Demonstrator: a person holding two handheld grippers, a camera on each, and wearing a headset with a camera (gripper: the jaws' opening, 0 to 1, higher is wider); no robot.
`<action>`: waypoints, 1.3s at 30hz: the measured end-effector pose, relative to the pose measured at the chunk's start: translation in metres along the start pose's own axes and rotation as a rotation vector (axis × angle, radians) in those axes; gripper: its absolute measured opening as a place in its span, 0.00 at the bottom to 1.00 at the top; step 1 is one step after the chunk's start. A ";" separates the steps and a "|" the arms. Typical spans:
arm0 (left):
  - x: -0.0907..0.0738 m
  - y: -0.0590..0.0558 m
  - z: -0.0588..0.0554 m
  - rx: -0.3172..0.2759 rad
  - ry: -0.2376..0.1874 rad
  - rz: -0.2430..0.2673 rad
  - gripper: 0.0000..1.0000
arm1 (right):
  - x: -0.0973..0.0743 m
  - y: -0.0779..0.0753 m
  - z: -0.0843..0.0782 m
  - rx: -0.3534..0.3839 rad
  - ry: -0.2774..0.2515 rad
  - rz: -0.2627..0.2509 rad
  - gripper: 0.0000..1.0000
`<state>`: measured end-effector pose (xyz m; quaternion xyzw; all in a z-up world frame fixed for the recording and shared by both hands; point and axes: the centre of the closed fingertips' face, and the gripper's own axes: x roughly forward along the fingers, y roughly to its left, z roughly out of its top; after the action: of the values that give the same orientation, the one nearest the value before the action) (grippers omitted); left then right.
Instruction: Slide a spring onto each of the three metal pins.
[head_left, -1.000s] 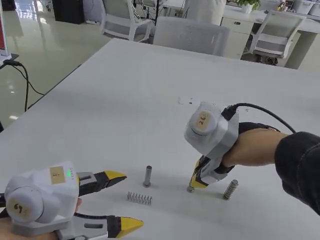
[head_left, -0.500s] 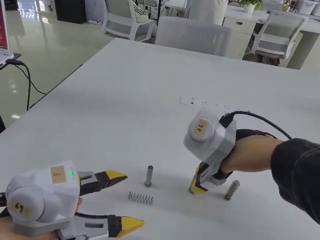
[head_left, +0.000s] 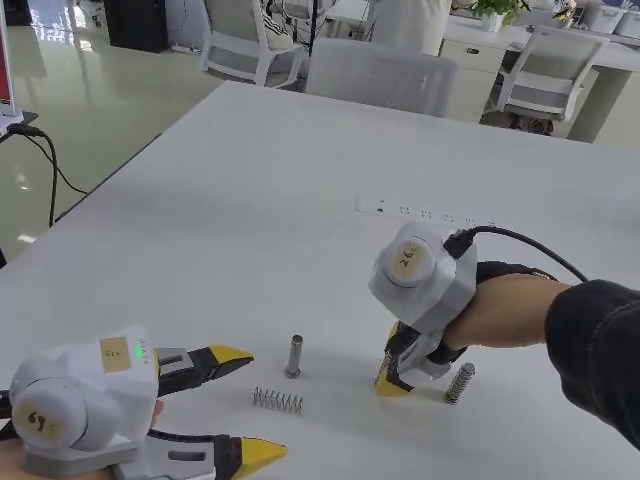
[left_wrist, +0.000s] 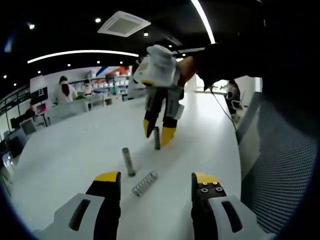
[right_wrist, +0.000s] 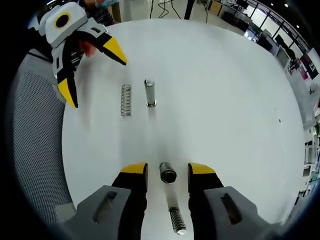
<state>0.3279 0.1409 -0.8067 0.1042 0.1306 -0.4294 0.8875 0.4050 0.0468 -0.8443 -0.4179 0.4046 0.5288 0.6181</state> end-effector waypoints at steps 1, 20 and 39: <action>0.000 0.000 0.000 0.000 0.000 0.000 0.51 | -0.001 0.000 0.001 -0.002 0.000 -0.002 0.30; -0.003 0.000 -0.001 0.004 0.004 0.007 0.50 | -0.011 0.034 0.049 -0.077 -0.076 0.036 0.25; -0.004 -0.002 -0.004 0.002 0.013 0.006 0.49 | 0.021 0.065 0.068 -0.088 -0.108 0.098 0.14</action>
<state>0.3233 0.1442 -0.8091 0.1084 0.1357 -0.4262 0.8878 0.3464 0.1235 -0.8479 -0.3952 0.3669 0.5977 0.5933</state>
